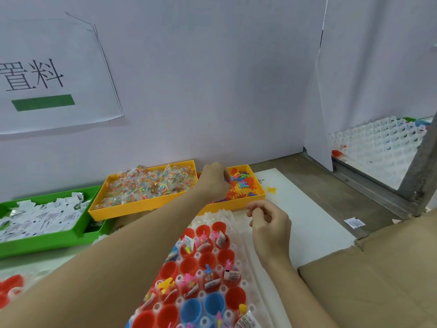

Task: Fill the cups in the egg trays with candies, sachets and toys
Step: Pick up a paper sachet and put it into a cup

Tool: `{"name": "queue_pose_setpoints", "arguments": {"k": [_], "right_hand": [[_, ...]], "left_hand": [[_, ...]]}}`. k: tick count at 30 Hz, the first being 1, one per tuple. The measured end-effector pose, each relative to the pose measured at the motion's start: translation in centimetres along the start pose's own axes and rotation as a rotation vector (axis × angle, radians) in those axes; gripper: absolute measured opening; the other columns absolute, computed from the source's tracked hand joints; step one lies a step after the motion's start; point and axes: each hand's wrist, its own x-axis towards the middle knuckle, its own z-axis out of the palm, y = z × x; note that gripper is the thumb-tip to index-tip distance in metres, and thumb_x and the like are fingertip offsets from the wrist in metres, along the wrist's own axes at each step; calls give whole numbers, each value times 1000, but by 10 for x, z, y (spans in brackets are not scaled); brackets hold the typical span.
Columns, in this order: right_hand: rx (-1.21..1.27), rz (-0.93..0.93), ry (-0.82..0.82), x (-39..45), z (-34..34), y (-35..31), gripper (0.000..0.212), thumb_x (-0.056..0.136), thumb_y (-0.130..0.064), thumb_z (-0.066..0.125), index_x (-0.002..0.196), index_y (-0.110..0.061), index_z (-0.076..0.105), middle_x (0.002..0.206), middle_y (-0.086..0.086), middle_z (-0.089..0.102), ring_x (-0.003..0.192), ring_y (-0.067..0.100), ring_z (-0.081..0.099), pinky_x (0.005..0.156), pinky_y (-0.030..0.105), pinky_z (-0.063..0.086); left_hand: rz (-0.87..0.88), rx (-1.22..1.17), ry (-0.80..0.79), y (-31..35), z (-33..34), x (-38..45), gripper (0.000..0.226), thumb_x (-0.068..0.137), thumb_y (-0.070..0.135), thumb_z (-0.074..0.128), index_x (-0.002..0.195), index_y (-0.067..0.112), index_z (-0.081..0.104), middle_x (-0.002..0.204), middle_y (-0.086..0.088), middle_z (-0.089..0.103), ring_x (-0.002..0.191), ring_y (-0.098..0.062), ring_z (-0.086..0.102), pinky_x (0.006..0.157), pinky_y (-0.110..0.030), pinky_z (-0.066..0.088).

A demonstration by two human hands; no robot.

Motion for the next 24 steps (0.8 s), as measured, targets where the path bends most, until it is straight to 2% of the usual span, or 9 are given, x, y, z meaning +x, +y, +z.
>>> {"name": "queue_pose_setpoints", "arguments": {"k": [3, 6, 8, 12, 16, 21, 24], "right_hand": [[-3, 4, 0, 0, -1, 0, 35, 92, 1, 54, 74, -25, 68, 69, -12, 66, 69, 10, 61, 60, 20, 50], [-8, 5, 0, 0, 0, 0, 34, 92, 0, 54, 74, -26, 68, 72, -9, 67, 71, 13, 62, 62, 25, 50], [-15, -1, -1, 1, 0, 0, 35, 92, 1, 54, 74, -26, 68, 73, -8, 68, 74, 15, 62, 64, 28, 52], [-27, -9, -6, 0, -1, -2, 35, 92, 2, 53, 75, -25, 68, 74, -6, 68, 74, 17, 62, 66, 33, 54], [-47, -11, -27, -2, -1, -2, 33, 92, 2, 53, 77, -23, 68, 77, -3, 68, 76, 18, 62, 65, 29, 51], [-62, -9, -27, -5, -4, -2, 35, 91, 2, 51, 76, -25, 67, 76, -4, 67, 71, 12, 60, 61, 22, 45], [-64, 4, -13, -6, -4, -4, 33, 90, 1, 49, 76, -23, 68, 75, -3, 67, 67, 11, 59, 59, 21, 43]], "left_hand": [[-31, -159, 86, 3, -7, -11, 12, 94, 5, 62, 103, 6, 70, 92, -13, 68, 66, -18, 59, 41, -14, 39], [-61, -293, 171, 4, -17, -32, 8, 92, 7, 62, 95, 12, 67, 73, -1, 62, 56, -12, 55, 36, -10, 34], [-68, -335, 220, 2, -27, -53, 8, 89, 8, 62, 90, 15, 66, 72, -1, 64, 59, -13, 57, 43, -13, 40], [-90, -455, 280, -13, -49, -113, 13, 87, 8, 66, 86, 21, 65, 78, -4, 71, 71, -20, 67, 66, -32, 57], [-121, -553, 235, -32, -64, -180, 21, 87, 6, 67, 86, 26, 69, 74, -1, 73, 72, -20, 70, 72, -38, 59], [-125, -543, 141, -53, -71, -232, 23, 88, -1, 64, 80, 19, 71, 73, -4, 74, 72, -22, 71, 77, -46, 58], [-139, -493, 109, -62, -70, -252, 28, 89, 1, 64, 78, 26, 71, 73, -3, 74, 74, -22, 71, 77, -41, 58]]}}
